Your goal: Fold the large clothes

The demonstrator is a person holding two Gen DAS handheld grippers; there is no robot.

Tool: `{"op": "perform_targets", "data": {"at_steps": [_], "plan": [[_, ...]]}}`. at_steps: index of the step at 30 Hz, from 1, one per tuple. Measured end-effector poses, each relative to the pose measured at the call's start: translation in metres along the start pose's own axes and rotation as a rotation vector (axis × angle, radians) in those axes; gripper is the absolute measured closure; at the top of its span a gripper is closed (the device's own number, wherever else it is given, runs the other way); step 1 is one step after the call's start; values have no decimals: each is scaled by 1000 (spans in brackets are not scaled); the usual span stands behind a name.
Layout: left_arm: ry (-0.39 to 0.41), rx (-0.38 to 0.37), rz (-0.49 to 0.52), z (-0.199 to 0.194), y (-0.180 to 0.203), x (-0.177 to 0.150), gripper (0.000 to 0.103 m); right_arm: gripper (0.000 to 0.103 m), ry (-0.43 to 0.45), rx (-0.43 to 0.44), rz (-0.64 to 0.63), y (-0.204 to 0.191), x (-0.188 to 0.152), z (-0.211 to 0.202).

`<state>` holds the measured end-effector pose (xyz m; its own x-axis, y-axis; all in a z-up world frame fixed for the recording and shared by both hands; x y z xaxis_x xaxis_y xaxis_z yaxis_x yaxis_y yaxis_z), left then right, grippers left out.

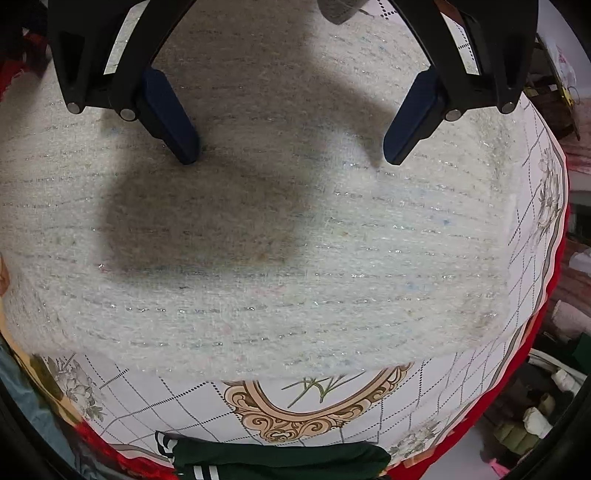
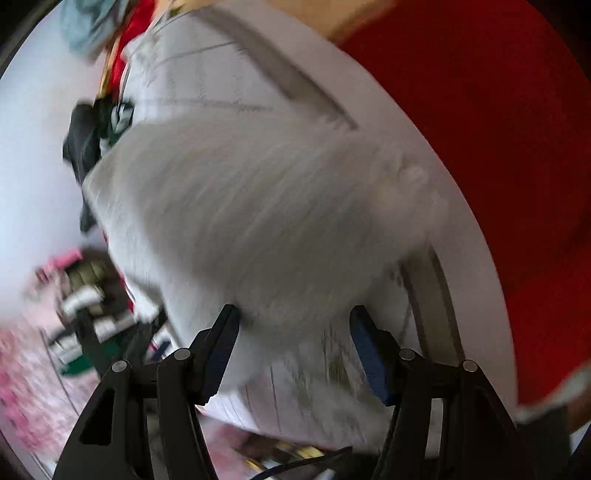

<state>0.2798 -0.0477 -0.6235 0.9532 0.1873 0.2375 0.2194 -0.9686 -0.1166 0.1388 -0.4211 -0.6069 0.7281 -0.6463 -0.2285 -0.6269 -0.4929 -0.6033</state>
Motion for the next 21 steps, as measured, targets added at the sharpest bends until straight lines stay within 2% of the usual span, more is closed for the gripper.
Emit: {"op": "perform_targets", "data": {"at_steps": [5, 9, 12, 15, 16, 17, 18, 21], "plan": [[-13, 8, 34, 1, 4, 3, 0, 37, 64, 177, -5, -34, 23, 23], [-19, -2, 25, 1, 6, 6, 0, 37, 103, 281, -77, -78, 46, 17], [-24, -5, 7, 3, 7, 11, 0, 37, 121, 265, -154, -92, 49, 12], [-38, -2, -9, 6, 9, 11, 0, 34, 67, 229, -136, -74, 40, 15], [-39, 0, -14, 6, 10, 10, 0, 31, 44, 222, -129, -66, 38, 17], [-37, 2, -15, 6, 10, 9, 0, 20, 26, 210, -131, -60, 34, 21], [-36, 2, -16, 6, 11, 9, 0, 13, 27, 211, -138, -60, 35, 25], [-36, -4, -25, 9, 12, 8, 0, 13, 56, 263, -154, -66, 43, 36]]}}
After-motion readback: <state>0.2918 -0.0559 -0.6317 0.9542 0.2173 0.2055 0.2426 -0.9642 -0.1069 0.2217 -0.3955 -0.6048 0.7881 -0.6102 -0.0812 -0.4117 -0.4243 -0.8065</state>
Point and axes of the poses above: each gripper's, at about its wrist camera, not at the fingertips, and z roughly the way its jaws point, y to its right, x to its top, the point moved 8 cm from there along z, roughly the way its jaws point, and after that the axes turned 5 degrees about y, right-handed, at the moved point
